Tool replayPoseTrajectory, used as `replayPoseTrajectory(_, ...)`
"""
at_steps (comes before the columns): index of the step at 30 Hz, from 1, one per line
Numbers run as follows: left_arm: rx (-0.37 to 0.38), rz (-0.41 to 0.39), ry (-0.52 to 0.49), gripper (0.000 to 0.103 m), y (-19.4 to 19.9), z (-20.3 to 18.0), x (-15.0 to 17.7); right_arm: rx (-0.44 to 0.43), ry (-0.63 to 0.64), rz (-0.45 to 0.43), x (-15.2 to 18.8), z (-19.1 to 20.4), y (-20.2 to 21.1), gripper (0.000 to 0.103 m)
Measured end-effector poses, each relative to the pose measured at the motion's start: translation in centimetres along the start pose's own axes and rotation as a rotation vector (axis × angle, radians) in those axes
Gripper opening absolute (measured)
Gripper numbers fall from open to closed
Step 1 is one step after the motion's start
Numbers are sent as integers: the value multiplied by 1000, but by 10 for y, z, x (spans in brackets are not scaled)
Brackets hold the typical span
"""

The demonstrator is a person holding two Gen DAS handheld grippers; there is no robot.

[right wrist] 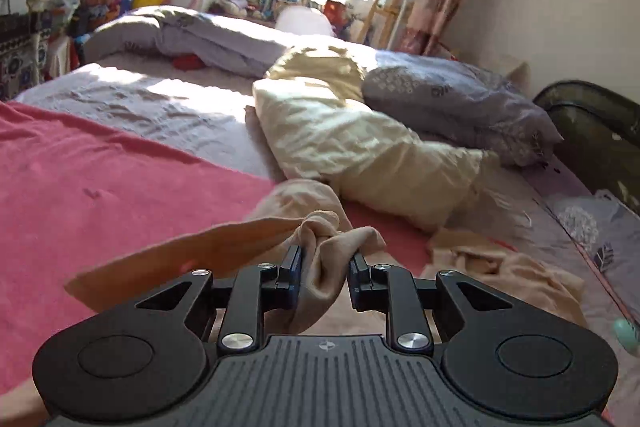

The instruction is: Fold clothes

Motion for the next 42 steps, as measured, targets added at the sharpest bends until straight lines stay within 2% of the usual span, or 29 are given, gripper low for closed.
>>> replayPoseTrajectory(1,-4,1,-2,102,-1,-1,0,25,2,61,18,-7,-5,34)
replayPoseTrajectory(3,-14,3,-6,102,-2,-4,1,70,22,136,47,-13,-14,36)
replayPoseTrajectory(4,-17,4,-7,102,-2,-4,1,83,44,140,56,-11,-14,36)
replayPoseTrajectory(6,-23,4,-12,102,-3,-5,2,63,136,53,50,7,-4,45)
replayPoseTrajectory(7,-25,4,-15,102,-3,-6,2,39,198,2,45,20,4,60)
replayPoseTrajectory(8,-26,4,-17,102,-3,-6,2,5,276,-54,39,35,12,69)
replayPoseTrajectory(11,-25,4,-20,102,-3,-6,2,-128,547,-157,37,90,30,73)
replayPoseTrajectory(14,-23,5,-21,102,-3,-6,1,-244,722,-131,51,134,30,74)
replayPoseTrajectory(16,-21,6,-22,102,-3,-6,1,-274,753,-87,58,149,19,73)
replayPoseTrajectory(18,-20,7,-22,102,-3,-6,0,-254,708,-27,57,153,2,48)
replayPoseTrajectory(19,-19,7,-22,102,-2,-6,0,-243,647,7,52,149,-6,16)
replayPoseTrajectory(20,-18,7,-22,102,-2,-6,0,-241,581,33,46,142,-12,13)
replayPoseTrajectory(22,-19,7,-23,102,-3,-6,0,-232,490,38,35,125,-13,13)
replayPoseTrajectory(25,-22,7,-26,102,-3,-6,-1,-190,419,-12,19,99,-4,13)
replayPoseTrajectory(27,-25,8,-28,102,-3,-7,-1,-211,341,-36,2,84,4,12)
replayPoseTrajectory(29,-31,10,-32,102,-4,-8,-1,-256,251,-66,-24,73,20,11)
replayPoseTrajectory(32,-49,15,-47,102,-2,-13,-4,-355,145,-127,-80,62,39,11)
replayPoseTrajectory(37,-60,-50,0,101,10,-9,-29,-525,66,-267,-174,56,89,10)
replayPoseTrajectory(39,-31,-88,-14,101,6,-9,-47,-569,39,-303,-194,49,104,10)
replayPoseTrajectory(42,-39,-153,-101,102,-14,-22,-77,-621,-2,-347,-218,36,123,10)
Point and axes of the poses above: each gripper's, at about its wrist camera, not at the fingertips, and y roughly against the way its jaws point, z to its left, x to its underside, the point moved 1 cm from there along -y, roughly the way its jaws point, and after that the axes turned 3 degrees about -x, right-handed, at the moved point
